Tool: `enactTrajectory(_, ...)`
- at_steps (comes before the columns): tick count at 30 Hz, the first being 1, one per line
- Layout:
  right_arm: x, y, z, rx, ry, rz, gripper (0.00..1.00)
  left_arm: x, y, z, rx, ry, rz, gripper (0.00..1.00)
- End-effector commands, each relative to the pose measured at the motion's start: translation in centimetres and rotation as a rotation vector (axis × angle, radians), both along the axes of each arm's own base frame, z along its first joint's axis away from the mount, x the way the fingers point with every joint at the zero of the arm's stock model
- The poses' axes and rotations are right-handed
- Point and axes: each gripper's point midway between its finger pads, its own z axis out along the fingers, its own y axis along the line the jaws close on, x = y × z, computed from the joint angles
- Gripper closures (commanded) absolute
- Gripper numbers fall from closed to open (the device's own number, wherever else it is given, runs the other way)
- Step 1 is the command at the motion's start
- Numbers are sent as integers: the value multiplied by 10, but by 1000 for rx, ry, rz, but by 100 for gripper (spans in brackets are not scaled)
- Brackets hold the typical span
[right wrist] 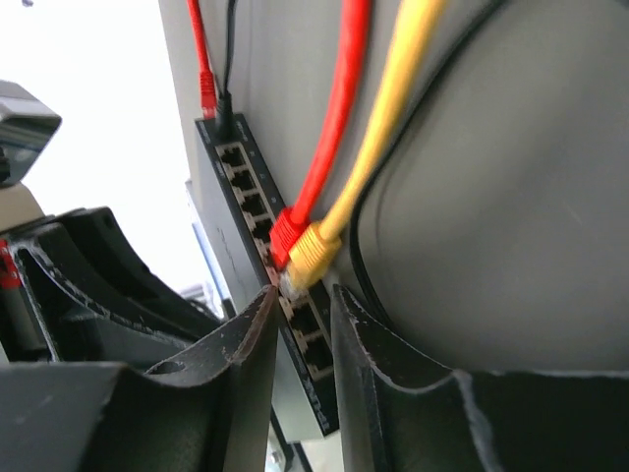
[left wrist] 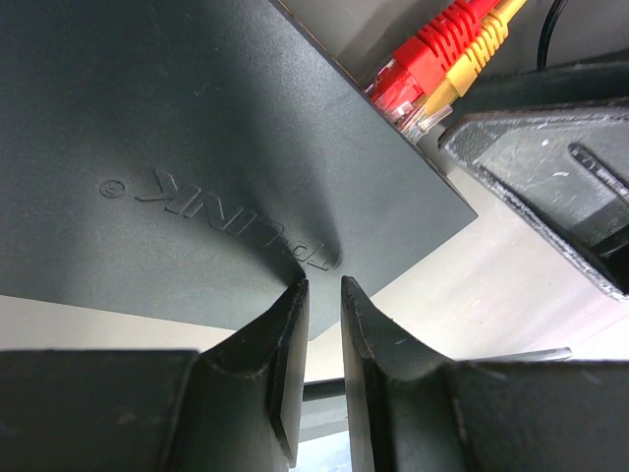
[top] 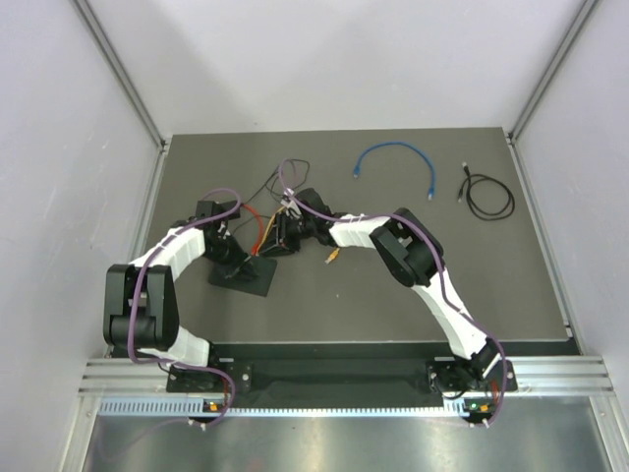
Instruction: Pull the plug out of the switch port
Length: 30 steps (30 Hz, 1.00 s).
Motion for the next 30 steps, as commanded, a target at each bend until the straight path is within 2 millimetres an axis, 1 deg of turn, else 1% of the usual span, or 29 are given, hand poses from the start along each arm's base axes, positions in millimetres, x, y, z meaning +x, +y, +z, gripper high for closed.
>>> enactTrajectory(1, 6, 14, 5, 39, -43, 5, 71, -32, 34, -36, 194, 132, -34, 73)
enactTrajectory(3, 8, 16, 6, 48, -42, 1, 71, -31, 34, -36, 195, 133, -39, 73)
enactTrajectory(4, 7, 17, 2, 44, -32, 0, 71, -30, 34, -36, 195, 131, -38, 73)
enactTrajectory(5, 7, 19, 4, 57, -23, -4, 71, -30, 33, -35, 190, 130, -40, 73)
enactTrajectory(10, 7, 16, -3, 41, -5, -16, 72, -32, 33, -37, 189, 139, -42, 73)
enactTrajectory(13, 7, 19, -4, 37, 1, -15, 74, -32, 33, -37, 190, 139, -40, 73)
enactTrajectory(16, 5, 20, -5, 8, -5, -15, 74, -33, 33, -38, 190, 142, -40, 73)
enactTrajectory(18, 6, 19, -8, -20, -13, -26, 76, -32, 33, -37, 189, 140, -42, 73)
enactTrajectory(22, 3, 17, -15, -61, 7, -42, 77, -32, 32, -37, 187, 141, -40, 73)
enactTrajectory(26, -3, 18, -18, -97, -5, -35, 77, -32, 32, -38, 187, 144, -41, 73)
enactTrajectory(27, -3, 20, -16, -95, -7, -34, 77, -33, 32, -38, 188, 145, -42, 73)
enactTrajectory(30, -6, 20, -18, -113, 7, -40, 80, -31, 33, -37, 189, 138, -43, 73)
